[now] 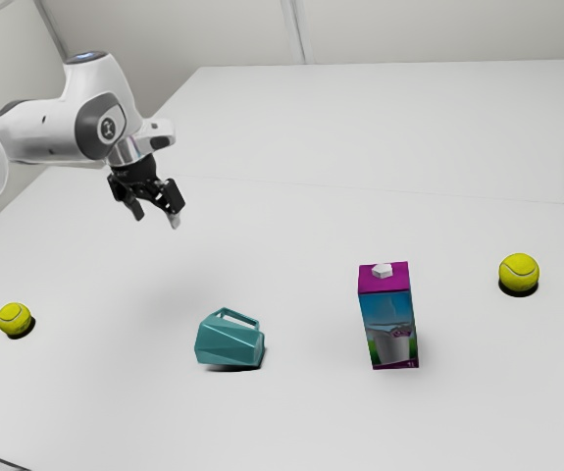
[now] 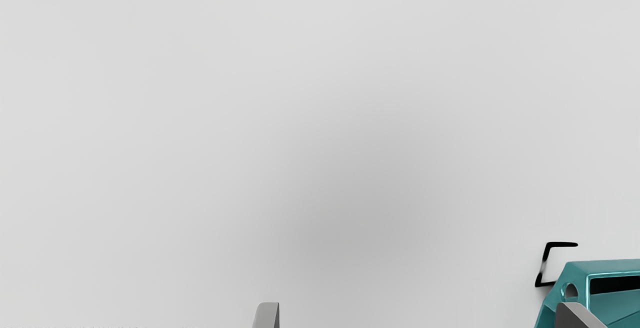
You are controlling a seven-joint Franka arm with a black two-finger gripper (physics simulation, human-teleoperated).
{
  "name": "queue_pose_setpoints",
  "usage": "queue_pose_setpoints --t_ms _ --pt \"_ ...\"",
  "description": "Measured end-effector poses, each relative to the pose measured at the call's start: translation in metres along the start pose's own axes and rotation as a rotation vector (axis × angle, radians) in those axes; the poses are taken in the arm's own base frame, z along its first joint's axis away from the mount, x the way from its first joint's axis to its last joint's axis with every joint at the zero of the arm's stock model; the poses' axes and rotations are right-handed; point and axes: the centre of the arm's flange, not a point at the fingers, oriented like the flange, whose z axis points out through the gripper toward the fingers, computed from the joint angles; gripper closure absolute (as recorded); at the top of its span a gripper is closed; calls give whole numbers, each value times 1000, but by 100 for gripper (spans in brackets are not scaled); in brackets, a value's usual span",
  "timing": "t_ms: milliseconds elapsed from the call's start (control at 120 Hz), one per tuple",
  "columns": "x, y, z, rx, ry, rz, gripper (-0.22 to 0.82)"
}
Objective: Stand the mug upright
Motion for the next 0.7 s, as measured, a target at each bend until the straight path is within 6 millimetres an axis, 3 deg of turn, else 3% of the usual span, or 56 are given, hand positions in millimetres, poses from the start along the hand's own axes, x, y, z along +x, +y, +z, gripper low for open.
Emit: queue_pose_setpoints --t_ms 125,225,458,567,700 --pt "-17 -1 12 -50 -11 -32 0" --pt "-38 -15 21 -122 -16 -101 0" --pt "-70 -37 65 -360 -73 -295 0" --pt "-77 -28 81 -424 -100 -322 0" --pt "-79 3 102 -487 -147 -309 0"
